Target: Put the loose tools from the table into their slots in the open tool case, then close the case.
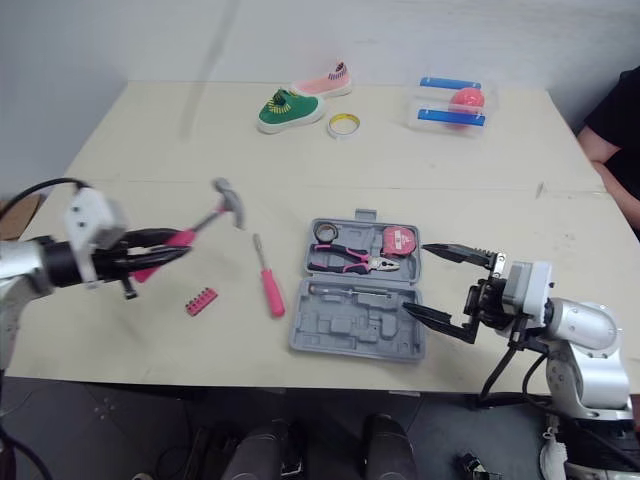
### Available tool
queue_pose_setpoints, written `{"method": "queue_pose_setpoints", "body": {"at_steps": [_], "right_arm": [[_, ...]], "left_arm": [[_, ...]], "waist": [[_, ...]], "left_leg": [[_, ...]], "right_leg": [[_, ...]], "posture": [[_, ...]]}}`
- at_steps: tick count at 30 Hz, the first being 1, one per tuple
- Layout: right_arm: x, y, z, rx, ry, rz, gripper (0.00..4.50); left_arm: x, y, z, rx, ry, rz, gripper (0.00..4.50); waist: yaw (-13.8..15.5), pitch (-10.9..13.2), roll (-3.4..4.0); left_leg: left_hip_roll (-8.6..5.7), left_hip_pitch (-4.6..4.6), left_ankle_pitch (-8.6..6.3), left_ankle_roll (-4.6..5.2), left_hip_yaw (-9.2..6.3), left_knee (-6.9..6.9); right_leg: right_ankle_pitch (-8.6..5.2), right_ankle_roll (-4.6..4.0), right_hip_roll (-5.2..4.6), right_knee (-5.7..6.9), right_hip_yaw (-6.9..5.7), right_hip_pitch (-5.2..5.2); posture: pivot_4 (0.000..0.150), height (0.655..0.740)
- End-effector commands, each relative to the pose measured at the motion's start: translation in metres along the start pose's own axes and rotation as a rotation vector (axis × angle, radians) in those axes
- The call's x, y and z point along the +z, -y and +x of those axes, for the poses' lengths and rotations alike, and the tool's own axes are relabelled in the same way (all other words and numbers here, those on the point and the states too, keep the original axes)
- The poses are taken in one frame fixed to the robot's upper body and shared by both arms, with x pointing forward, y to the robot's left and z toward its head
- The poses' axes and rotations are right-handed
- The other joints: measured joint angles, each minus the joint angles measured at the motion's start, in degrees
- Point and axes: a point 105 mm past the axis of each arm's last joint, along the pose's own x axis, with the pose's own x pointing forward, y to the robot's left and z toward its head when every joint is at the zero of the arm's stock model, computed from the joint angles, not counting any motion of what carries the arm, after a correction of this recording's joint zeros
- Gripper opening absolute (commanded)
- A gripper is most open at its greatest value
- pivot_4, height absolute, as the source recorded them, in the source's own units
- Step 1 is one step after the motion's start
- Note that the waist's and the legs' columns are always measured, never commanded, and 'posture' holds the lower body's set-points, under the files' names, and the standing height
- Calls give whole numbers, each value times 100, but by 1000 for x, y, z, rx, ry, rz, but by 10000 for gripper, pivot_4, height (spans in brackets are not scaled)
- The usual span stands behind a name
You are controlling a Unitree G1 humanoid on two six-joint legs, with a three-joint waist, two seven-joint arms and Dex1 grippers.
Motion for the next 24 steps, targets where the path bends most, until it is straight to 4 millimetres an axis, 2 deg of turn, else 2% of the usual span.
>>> {"method": "queue_pose_setpoints", "body": {"at_steps": [1,4,7,13,15,18,24], "right_arm": [[10,2,-7,1,-43,-36,45000],[9,0,-14,6,-79,-31,45000],[10,-5,-22,0,-111,-7,45000],[7,-14,-36,-39,-177,56,45000],[6,-16,-40,-53,-197,70,45000],[2,-21,-51,-81,-241,85,45000],[2,-25,-53,-115,-245,89,45000]], "left_arm": [[26,33,36,-209,33,101,5567],[37,45,57,-298,49,149,5567],[56,65,93,-433,81,163,5567],[63,87,138,-531,-4,243,5567],[66,89,147,-526,-6,251,5566],[58,94,162,-533,-105,267,5566],[52,103,177,-558,-159,280,5566]], "waist": [[8,1,-1],[0,1,-1],[39,4,-4],[75,3,-4],[117,4,-3],[148,4,-3],[147,4,-3]], "left_leg": [[0,-4,1,1,0,3],[-1,-8,2,5,2,12],[0,-8,6,12,3,29],[3,-10,3,22,-2,58],[3,-12,4,23,-6,59],[4,-18,2,27,-8,71],[5,-17,0,32,-11,77]], "right_leg": [[0,0,11,1,-3,-1],[0,1,33,0,-5,0],[1,3,41,3,-11,2],[8,15,49,4,-10,12],[8,15,49,4,-10,12],[8,15,49,4,-8,12],[8,15,43,5,1,15]], "posture": [[1500,7400],[1500,7400],[1500,7400],[1500,7400],[1500,7400],[1500,7400],[1500,7400]]}}
